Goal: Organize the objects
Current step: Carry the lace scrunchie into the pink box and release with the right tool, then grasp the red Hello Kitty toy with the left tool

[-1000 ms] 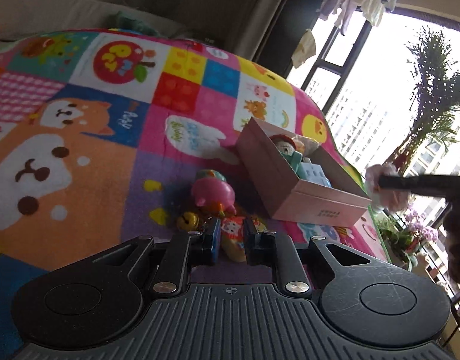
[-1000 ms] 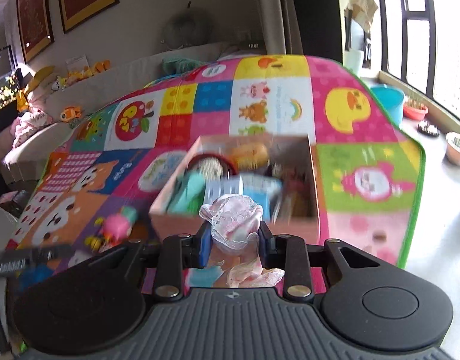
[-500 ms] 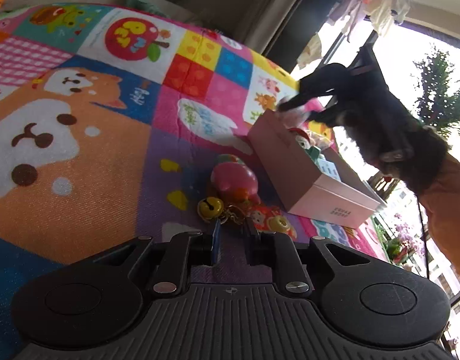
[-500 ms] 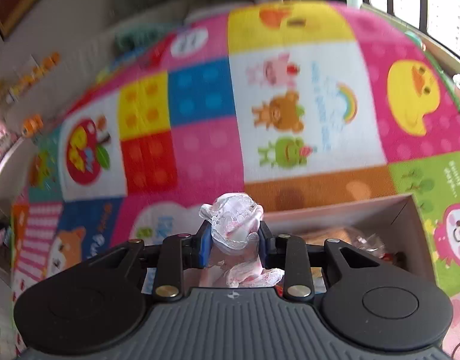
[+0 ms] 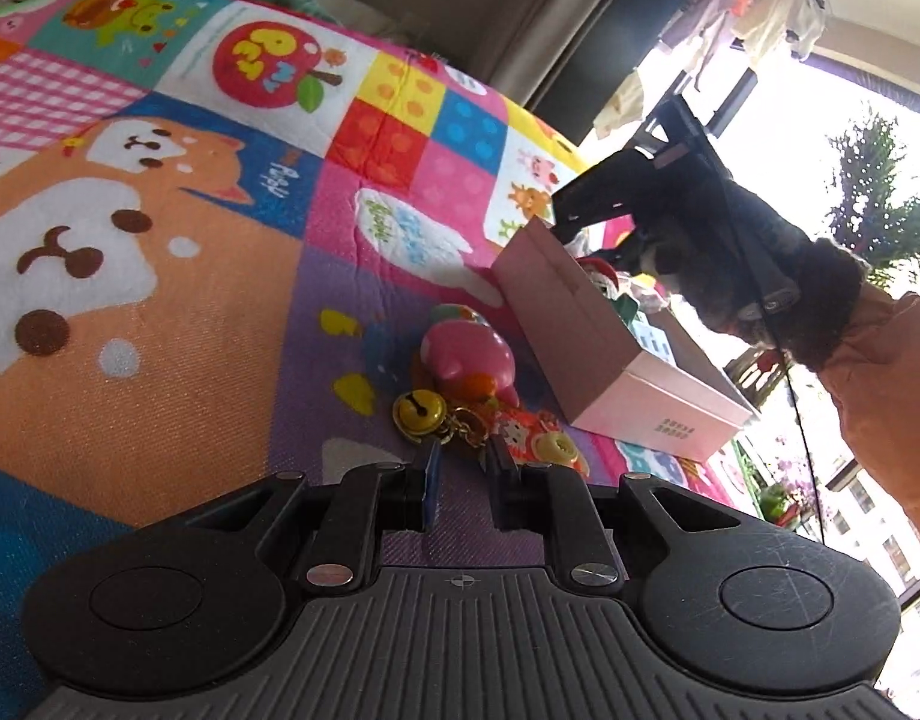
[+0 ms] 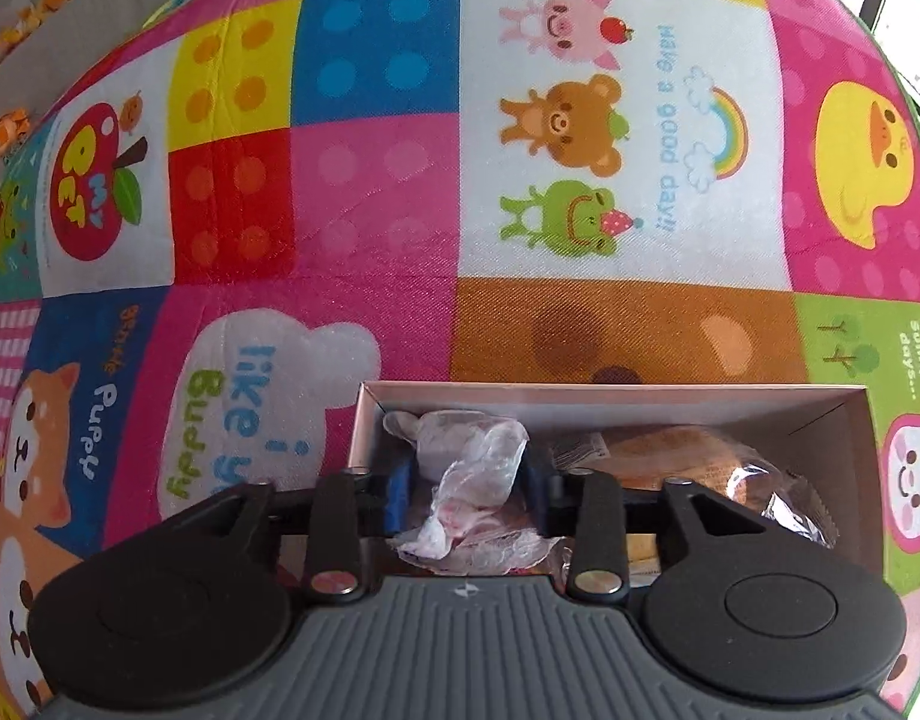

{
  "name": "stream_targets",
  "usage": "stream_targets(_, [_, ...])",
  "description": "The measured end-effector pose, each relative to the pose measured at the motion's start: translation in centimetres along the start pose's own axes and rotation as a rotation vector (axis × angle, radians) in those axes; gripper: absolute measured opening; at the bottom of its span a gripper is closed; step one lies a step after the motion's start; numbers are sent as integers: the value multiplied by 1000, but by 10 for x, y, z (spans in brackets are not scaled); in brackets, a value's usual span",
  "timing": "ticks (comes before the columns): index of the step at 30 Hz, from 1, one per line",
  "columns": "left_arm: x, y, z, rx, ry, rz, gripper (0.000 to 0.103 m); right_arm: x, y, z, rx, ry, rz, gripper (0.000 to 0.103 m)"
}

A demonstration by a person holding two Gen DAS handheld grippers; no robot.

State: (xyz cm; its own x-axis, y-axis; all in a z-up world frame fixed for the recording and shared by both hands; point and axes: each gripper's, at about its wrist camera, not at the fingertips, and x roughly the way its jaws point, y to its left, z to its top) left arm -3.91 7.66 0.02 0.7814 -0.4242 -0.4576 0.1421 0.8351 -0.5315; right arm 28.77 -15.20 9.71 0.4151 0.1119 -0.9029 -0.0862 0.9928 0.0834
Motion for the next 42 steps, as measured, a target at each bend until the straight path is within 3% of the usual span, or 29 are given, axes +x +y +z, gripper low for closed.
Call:
stream_targets(4, [1, 0, 0, 0, 2, 5, 17, -31, 2, -3, -25, -48, 19, 54])
stream_targets(6, [1, 0, 0, -1, 3, 8, 17, -47, 3, -3, -34, -95, 29, 54])
stream_targets(7, [2, 0, 0, -2, 3, 9, 17, -53, 2, -3, -28, -118, 33, 52])
stream_targets(10, [2, 0, -1, -3, 5, 16, 17, -51, -3, -4, 8, -118, 46, 27])
stream_targets(14, [2, 0, -1, -4, 5, 21, 17, -19, -18, -10, 94, -60, 63, 26])
stream_targets(17, [3, 0, -1, -6, 8, 25, 17, -7, -21, -19, 108, -72, 85, 25])
stream_targets(20, [3, 1, 0, -7, 9, 25, 17, -21, -14, -27, 41, -129, 52, 25])
stream_targets(23, [4, 1, 0, -9, 9, 25, 17, -55, -3, -50, -67, -233, 15, 31])
stream_targets(29, [4, 1, 0, -8, 11, 27, 17, -129, -1, -140, -213, -420, 47, 59])
stream_targets(34, [3, 0, 0, 1, 11, 32, 17, -143, -12, -222, -246, -435, 41, 84])
stream_targets(37, [2, -7, -2, 45, 14, 53, 17, -126, -23, -263, -217, -390, 6, 84])
stream_targets(42, [6, -47, -13, 268, 87, 151, 18, -104, -39, -311, -186, -406, -114, 87])
